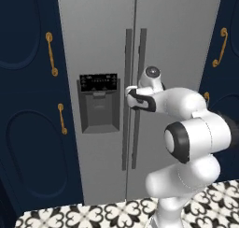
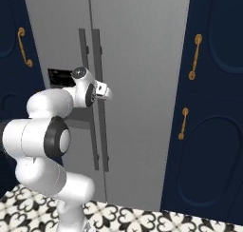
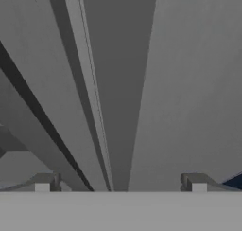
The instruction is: Take the strawberry from the fridge and place it on top of the pancake, located on the dining counter.
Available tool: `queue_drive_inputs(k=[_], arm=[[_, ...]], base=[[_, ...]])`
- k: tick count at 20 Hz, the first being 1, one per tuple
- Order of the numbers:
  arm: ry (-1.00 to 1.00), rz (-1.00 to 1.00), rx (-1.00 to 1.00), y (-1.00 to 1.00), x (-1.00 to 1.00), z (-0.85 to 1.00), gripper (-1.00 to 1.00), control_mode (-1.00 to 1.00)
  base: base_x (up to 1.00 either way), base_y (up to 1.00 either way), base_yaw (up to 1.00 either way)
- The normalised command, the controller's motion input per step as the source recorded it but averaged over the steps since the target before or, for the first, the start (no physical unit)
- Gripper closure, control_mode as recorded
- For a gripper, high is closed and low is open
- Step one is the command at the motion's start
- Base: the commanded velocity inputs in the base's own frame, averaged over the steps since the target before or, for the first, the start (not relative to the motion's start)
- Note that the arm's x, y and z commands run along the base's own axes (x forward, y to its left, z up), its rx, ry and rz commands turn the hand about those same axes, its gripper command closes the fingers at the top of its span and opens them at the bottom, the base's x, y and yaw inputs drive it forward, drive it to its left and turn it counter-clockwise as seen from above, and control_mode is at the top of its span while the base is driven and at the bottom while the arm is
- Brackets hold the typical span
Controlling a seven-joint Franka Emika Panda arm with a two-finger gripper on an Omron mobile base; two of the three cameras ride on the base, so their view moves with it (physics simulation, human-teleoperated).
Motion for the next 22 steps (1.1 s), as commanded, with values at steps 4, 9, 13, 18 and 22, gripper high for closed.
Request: queue_drive_inputs(k=[4,9,13,18,22], arm=[[0.0,0.0,0.0,0.0,0.49,-0.26,-1.0,-1.0],[0.0,0.0,0.0,0.0,0.51,-0.24,-1.0,-1.0],[0.0,0.0,0.0,-0.03,0.39,-0.2,-1.0,-1.0],[0.0,0.0,0.0,-0.08,0.28,-0.28,-1.0,-1.0],[0.0,-0.11,0.0,-0.26,0.32,-0.36,-1.0,-1.0]], base=[[0.0,0.0,0.0],[0.0,0.0,0.0],[0.0,0.0,0.0],[0.0,0.0,0.0],[0.0,0.0,0.0]])
